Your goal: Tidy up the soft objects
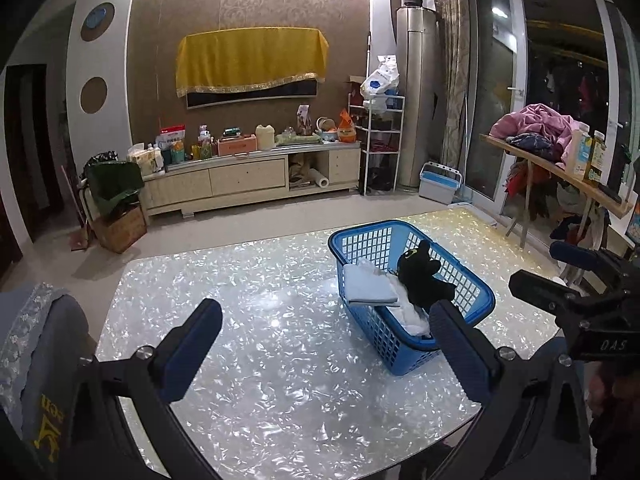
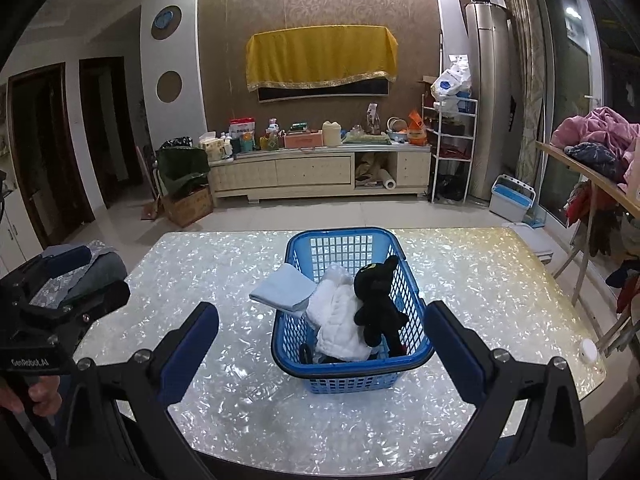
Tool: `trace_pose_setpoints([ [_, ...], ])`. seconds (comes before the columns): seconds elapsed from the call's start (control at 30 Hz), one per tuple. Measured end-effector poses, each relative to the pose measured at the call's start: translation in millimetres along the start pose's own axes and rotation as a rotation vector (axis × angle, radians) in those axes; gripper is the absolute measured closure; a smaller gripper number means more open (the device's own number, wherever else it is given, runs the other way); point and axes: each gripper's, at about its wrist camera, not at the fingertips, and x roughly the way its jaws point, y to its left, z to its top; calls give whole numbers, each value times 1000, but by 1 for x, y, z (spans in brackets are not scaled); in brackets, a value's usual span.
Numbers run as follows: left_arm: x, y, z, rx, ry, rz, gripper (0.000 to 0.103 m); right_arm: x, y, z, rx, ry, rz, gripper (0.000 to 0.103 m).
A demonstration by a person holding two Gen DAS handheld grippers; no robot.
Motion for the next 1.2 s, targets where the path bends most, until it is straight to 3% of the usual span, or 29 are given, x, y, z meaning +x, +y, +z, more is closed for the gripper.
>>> trace_pose_setpoints([
  [1.2,-6,-12,-7,26,24,4,0,-8,10,-8,-25,0,30,0],
])
